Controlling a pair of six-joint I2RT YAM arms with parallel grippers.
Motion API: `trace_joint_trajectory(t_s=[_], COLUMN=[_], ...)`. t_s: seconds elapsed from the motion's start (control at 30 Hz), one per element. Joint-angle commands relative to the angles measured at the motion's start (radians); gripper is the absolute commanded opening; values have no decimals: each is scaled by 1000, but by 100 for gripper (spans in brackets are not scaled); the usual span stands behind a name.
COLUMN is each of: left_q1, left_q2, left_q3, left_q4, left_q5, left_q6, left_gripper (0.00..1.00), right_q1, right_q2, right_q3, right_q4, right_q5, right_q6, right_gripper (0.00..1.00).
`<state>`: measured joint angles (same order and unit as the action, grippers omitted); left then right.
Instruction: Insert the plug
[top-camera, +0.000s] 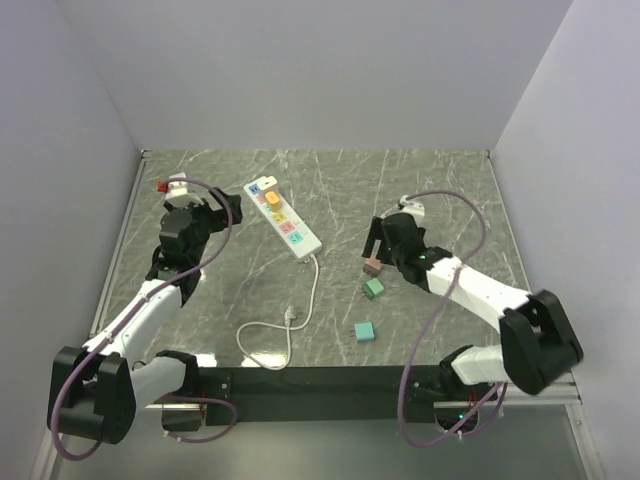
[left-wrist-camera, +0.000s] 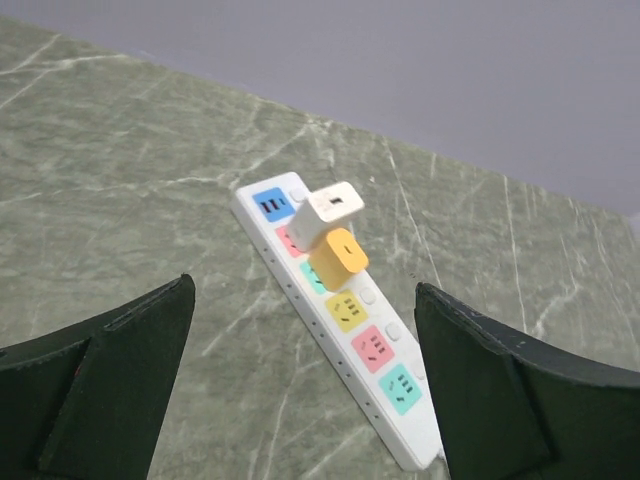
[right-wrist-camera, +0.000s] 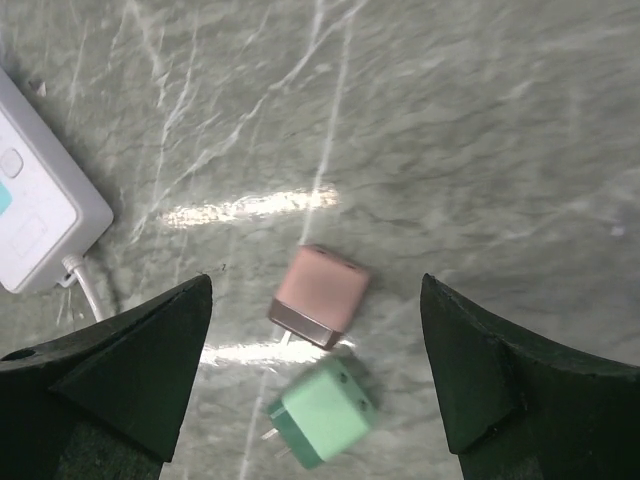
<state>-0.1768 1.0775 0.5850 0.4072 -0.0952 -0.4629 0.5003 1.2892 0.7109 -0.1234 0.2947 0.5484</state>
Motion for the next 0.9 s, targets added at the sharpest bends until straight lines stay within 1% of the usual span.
trace_joint_trajectory(t_s=[0.0, 0.03, 0.13, 0.27, 0.47, 0.57, 0.63, 0.7, 0.77, 0.83, 0.87], left_q1=[-70, -84, -110, -118, -127, -142, -164, -184, -194, -210, -219], left_q2=[9, 13, 31, 48, 58, 55, 59, 68, 73, 79, 81], left_q3=[49, 56, 71, 78, 84, 76, 81, 85, 90, 93, 93], left_q4=[61, 59, 42, 48, 48, 67, 67, 64, 65, 68, 73], left_q5=[40, 8, -23, -20, -28, -3, -3, -12, -21, -27, -31], left_q6=[81, 93, 115, 116, 127, 150, 170, 181, 191, 202, 205], left_gripper=[98, 98, 98, 98, 98, 98, 98, 98, 98, 98, 98], right_q1=[35, 40, 52, 64, 66, 64, 66, 64, 66, 66, 66], right_q2=[100, 123, 188, 211, 255, 281, 294, 308, 320, 323, 332], right_q3=[88, 100, 145, 156, 162, 180, 185, 186, 185, 176, 174], right_q4=[-12, -18, -61, -105, -113, -119, -122, -114, -104, -87, -75], right_q5=[11, 11, 17, 23, 23, 34, 43, 46, 50, 46, 38], right_q6=[88, 94, 123, 153, 185, 188, 188, 188, 188, 188, 188], right_gripper=[91, 91, 91, 91, 91, 90, 88, 84, 79, 75, 71])
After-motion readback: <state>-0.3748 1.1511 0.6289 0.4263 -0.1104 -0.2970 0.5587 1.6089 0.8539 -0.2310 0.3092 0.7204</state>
